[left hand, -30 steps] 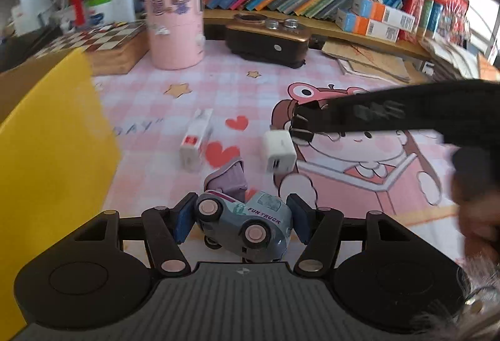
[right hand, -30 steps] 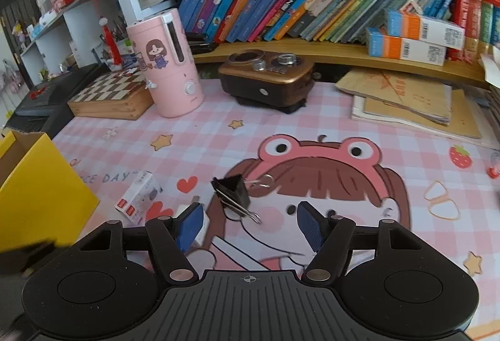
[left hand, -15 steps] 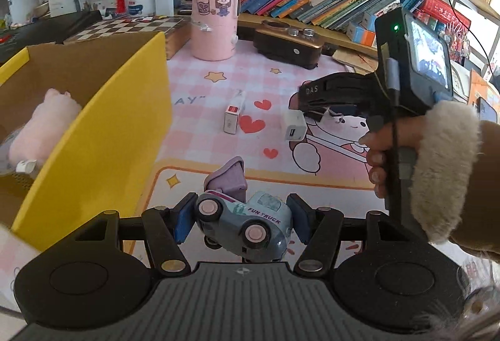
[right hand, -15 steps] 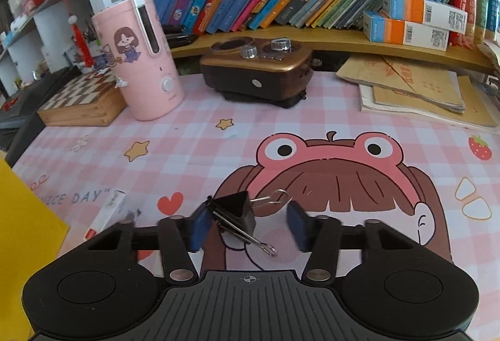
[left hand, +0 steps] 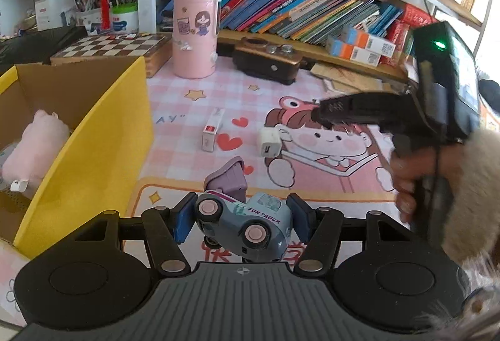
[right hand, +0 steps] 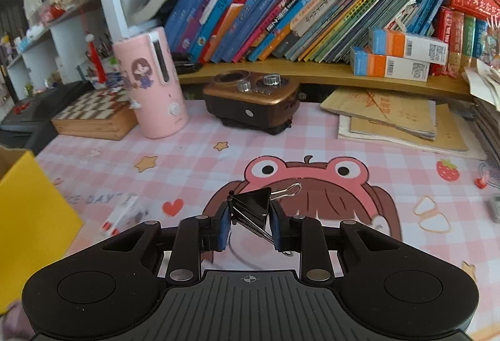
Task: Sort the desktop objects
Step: 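Lift the toy truck and binder clip and carry them toward the yellow box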
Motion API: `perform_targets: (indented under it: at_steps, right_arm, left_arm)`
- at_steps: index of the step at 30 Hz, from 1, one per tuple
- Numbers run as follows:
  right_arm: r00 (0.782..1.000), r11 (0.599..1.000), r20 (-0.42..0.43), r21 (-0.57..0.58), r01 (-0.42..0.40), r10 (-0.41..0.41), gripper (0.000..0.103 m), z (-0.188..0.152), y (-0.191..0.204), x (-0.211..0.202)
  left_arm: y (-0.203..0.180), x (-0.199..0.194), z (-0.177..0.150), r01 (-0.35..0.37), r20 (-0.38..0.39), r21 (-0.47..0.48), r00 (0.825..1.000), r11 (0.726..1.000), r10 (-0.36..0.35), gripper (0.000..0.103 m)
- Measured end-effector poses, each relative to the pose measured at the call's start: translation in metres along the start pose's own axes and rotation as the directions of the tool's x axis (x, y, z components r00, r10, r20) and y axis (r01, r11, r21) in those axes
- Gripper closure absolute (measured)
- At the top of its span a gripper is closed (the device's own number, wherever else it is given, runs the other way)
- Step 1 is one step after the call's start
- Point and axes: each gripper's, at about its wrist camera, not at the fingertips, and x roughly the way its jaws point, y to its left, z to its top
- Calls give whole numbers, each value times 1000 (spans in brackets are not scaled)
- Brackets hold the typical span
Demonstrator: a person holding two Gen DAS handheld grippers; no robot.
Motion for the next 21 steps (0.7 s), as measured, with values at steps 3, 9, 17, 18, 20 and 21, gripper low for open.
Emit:
perform_targets:
  at_steps: [3, 9, 17, 18, 20, 21]
  right_arm:
    - [1000, 1000, -9, 5, -19, 19, 77, -6, -2, -23]
    - [997, 996, -18, 34, -77, 77, 77, -19, -7, -79]
    - [995, 992, -37, 88, -93, 96, 77, -42, -4, -144]
    - [995, 992, -38, 90, -89, 93, 77, -46, -2, -150]
    - [996, 992, -40, 93, -80, 84, 77, -56, 5, -159]
    - [996, 993, -43, 93, -76, 80, 77, -61, 8, -164]
  left_arm:
    - [1, -9, -1, 10, 11, -9, 1000, 1000, -10, 44]
    - [2, -37, -3, 44, 39, -25, 998, 999, -43, 44]
    - [11, -77, -15, 99, 68, -25, 993, 995, -97, 44]
    - [13, -80, -18, 105, 67, -24, 992, 994, -103, 44]
    - [16, -84, -24, 117, 64, -23, 991, 993, -115, 44]
    - [18, -87, -27, 123, 62, -22, 991, 992, -121, 44]
